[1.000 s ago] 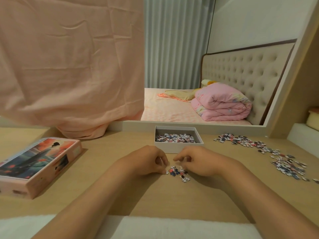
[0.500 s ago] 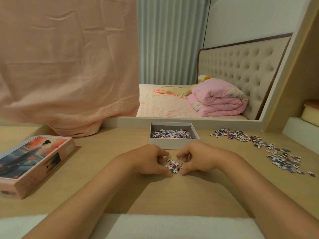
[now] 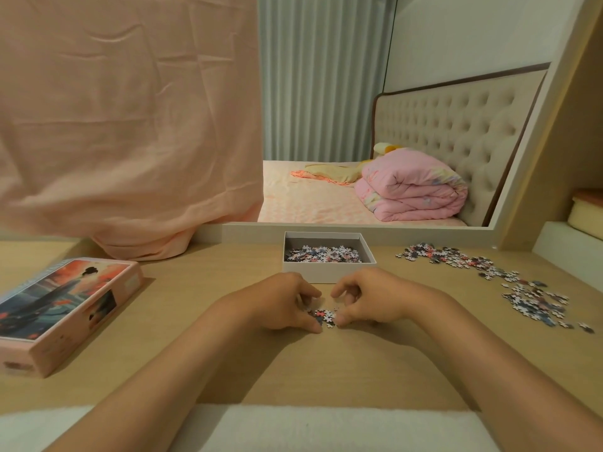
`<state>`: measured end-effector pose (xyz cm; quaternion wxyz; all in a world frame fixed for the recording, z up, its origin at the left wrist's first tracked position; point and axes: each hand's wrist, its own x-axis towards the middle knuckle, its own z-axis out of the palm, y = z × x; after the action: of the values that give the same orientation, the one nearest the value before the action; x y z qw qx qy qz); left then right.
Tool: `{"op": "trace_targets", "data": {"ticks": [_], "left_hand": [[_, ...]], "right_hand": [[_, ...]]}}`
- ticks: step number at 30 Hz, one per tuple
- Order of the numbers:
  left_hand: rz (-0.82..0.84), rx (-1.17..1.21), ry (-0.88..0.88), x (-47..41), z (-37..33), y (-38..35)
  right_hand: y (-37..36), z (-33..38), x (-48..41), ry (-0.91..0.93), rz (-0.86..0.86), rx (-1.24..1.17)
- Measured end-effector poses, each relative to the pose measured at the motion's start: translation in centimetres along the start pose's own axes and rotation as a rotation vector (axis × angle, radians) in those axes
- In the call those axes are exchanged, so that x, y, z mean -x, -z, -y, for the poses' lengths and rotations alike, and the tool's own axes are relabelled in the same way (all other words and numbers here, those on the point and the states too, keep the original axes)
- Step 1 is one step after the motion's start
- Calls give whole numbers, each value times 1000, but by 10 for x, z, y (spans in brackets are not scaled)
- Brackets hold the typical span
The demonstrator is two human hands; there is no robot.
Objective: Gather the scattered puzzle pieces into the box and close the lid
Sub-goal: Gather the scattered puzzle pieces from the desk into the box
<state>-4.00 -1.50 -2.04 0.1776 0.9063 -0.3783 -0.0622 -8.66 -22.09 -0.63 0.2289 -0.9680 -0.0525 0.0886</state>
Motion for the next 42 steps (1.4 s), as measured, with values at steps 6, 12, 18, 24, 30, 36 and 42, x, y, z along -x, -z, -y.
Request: {"op": "trace_targets", "data": {"ticks": [6, 12, 18, 24, 30, 36, 42], "left_hand": [[-20, -39, -8, -1, 1, 0], [-88, 3, 13, -5, -7, -8], [-127, 96, 42, -2, -5, -11], [-192, 140, 81, -5, -2, -15], [-200, 454, 169, -9, 7, -15], [-347, 822, 188, -27, 0, 6], [-355, 788, 181, -61, 2, 40]], "right_hand": [[-7, 9, 0, 16, -20, 68], [-16, 16, -3, 9, -47, -25], [-20, 15, -1, -16, -86, -93], [-24, 14, -6, -7, -135, -205], [-27, 11, -9, -36, -138, -502], [-2, 13, -15, -27, -247, -893], [31, 7, -52, 21, -378, -790]]}}
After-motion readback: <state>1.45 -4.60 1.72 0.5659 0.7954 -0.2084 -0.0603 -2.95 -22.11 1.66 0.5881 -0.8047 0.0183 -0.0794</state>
